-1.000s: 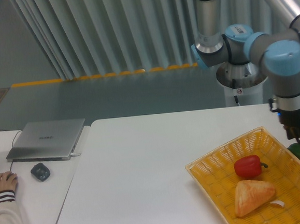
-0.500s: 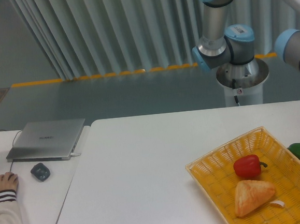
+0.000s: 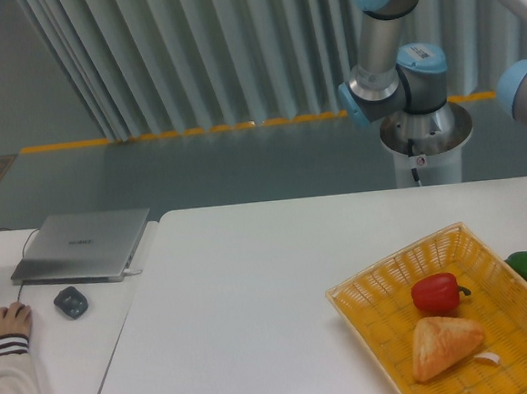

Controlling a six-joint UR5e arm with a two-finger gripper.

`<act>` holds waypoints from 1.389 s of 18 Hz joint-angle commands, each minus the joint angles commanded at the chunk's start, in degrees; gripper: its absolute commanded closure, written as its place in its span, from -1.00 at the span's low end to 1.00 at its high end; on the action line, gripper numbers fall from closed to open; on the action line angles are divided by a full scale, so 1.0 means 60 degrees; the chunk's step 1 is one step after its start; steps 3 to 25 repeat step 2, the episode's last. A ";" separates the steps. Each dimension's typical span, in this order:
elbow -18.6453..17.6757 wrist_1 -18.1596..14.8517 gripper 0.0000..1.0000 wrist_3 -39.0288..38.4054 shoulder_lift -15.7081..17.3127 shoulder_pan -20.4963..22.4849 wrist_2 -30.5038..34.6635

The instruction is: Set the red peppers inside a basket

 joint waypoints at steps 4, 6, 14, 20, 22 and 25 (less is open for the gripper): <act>-0.0015 0.0000 -1.00 0.0000 0.0000 0.0000 0.0000; -0.0015 0.0000 -1.00 0.0000 0.0000 0.0000 0.0000; -0.0015 0.0000 -1.00 0.0000 0.0000 0.0000 0.0000; -0.0015 0.0000 -1.00 0.0000 0.0000 0.0000 0.0000; -0.0015 0.0000 -1.00 0.0000 0.0000 0.0000 0.0000; -0.0015 0.0000 -1.00 0.0000 0.0000 0.0000 0.0000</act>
